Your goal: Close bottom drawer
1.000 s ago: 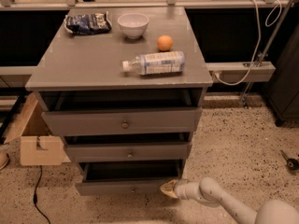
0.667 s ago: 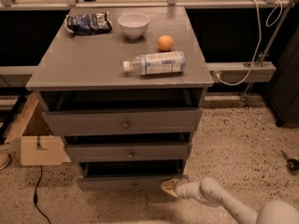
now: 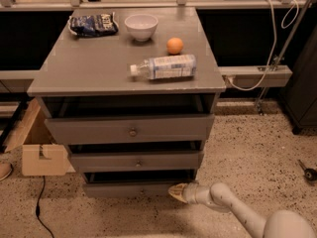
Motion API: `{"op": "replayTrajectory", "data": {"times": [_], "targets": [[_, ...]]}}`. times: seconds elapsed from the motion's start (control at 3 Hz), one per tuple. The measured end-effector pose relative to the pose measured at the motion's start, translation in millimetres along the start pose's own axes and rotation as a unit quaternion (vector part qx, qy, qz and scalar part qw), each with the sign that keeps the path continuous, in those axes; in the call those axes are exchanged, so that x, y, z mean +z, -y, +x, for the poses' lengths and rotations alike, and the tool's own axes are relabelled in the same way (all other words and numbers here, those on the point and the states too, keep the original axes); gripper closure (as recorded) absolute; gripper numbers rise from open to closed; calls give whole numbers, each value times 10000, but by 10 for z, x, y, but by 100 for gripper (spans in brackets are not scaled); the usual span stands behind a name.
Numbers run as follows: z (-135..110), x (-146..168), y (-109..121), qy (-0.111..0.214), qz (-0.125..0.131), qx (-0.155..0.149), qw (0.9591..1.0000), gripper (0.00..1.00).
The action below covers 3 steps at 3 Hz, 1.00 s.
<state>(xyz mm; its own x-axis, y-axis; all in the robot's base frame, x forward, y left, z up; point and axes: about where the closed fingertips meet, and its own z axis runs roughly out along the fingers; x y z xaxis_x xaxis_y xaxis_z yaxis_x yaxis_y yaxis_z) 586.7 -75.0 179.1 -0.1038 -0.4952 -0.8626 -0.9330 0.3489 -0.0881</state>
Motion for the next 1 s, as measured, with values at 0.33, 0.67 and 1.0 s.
{"op": "replayTrajectory", "data": {"times": [0.33,0.67,1.0], "targets": [[-135,136,175,190,-31,-281,9994,100],[-170,164,210,246,-41,-360,9990,100],[-278,231,330,400,-58,-581,9975,100]]}}
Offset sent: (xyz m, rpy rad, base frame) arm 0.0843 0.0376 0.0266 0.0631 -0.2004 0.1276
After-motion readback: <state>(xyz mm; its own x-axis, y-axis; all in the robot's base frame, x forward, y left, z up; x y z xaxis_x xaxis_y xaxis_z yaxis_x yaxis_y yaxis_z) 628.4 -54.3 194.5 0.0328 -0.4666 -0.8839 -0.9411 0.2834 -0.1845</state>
